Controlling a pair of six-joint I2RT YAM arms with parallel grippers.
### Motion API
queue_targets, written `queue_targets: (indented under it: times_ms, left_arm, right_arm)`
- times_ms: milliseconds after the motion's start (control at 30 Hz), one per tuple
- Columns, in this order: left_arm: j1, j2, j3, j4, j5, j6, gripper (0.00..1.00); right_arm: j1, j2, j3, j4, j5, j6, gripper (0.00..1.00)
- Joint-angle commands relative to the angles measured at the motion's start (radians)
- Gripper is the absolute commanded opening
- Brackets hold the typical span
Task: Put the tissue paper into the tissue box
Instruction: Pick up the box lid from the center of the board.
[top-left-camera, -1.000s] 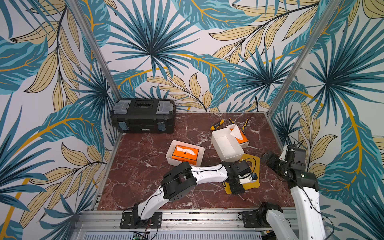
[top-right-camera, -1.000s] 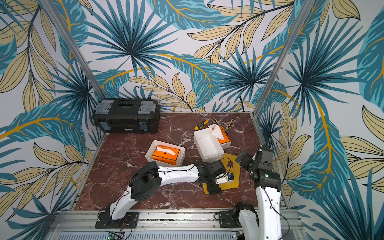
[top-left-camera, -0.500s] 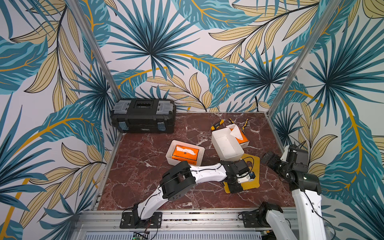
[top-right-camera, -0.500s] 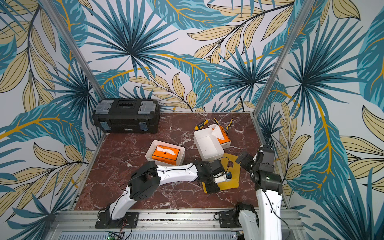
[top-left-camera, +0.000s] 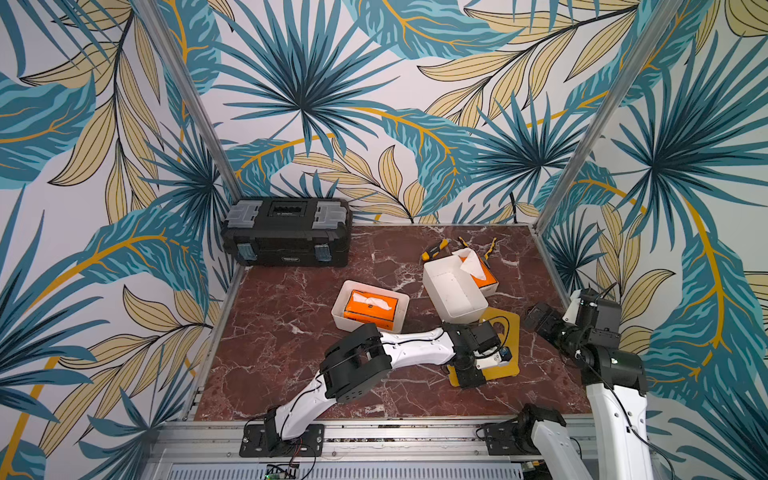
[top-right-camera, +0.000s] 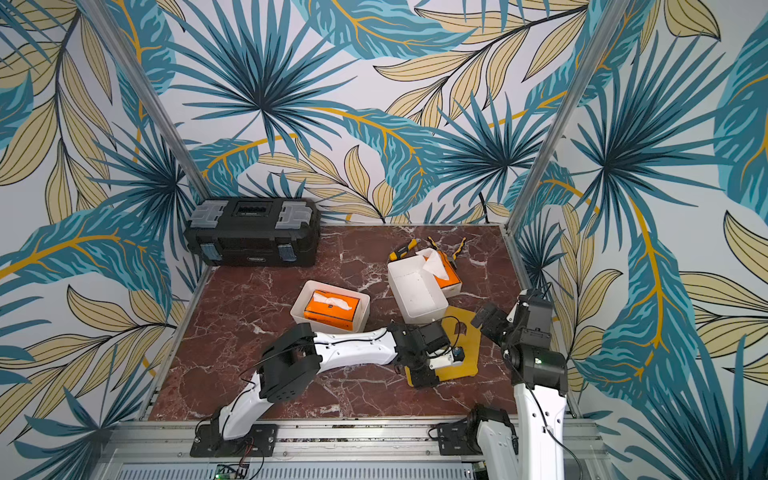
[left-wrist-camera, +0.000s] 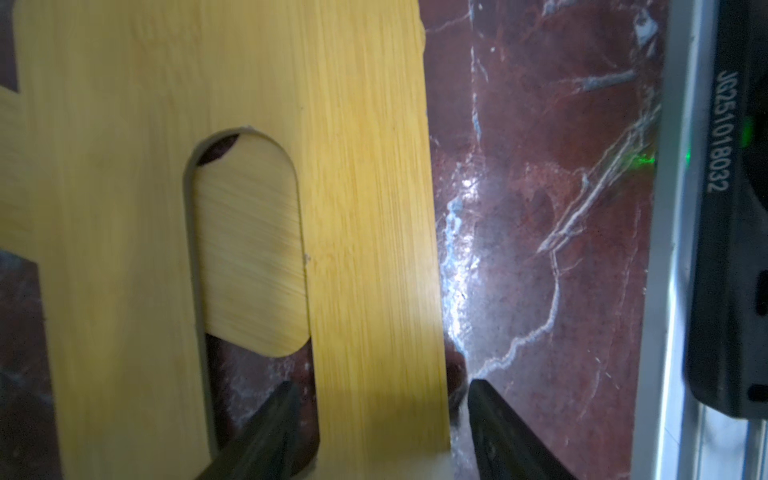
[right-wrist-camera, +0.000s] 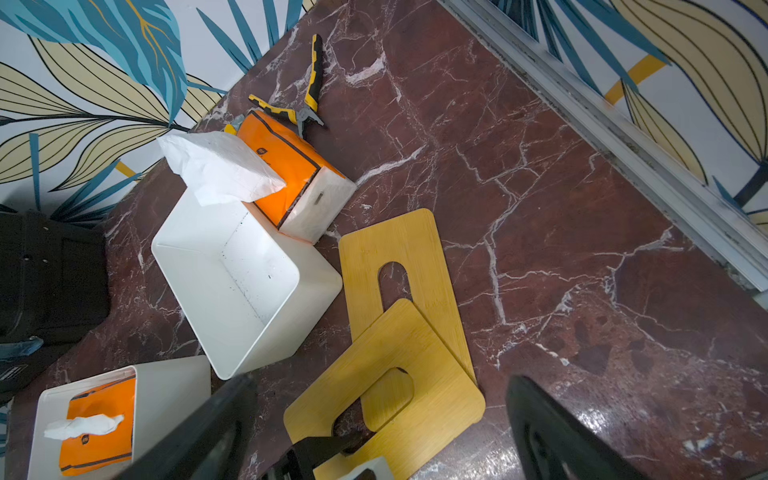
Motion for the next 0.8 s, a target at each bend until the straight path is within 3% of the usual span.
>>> queue_targets:
  times_ms: [0,167,267,433,767]
  left_arm:
    - [0.013,0.056,-0.042,-0.113,0.003,-0.014,0.65]
    - [0.032,-0.058,-0.219,-0.033,-0.002,-0.047,0.64]
    - [0.031,-0.079,-0.242,-0.018,0.010,-0.042,0.64]
    - [0.023,-0.044,-0.186,0.016,0.064,-0.031,0.71]
    - [-0.009,0.053,-0.021,-0.028,0.027,0.016,0.80]
  right_arm:
    - [-0.004,-0.012,0.028,-0.040,-0.013,-0.023,1.00]
    - [-0.006,-0.017,0.028,-0.040,-0.034,-0.023,1.00]
    - [-0.005,-0.018,0.023,-0.034,-0.046,-0.023,1.00]
    - [-0.005,-0.020,0.018,-0.030,-0.052,-0.025,1.00]
    - [-0.006,-0.030,0.023,-0.028,-0.057,-0.032,0.99]
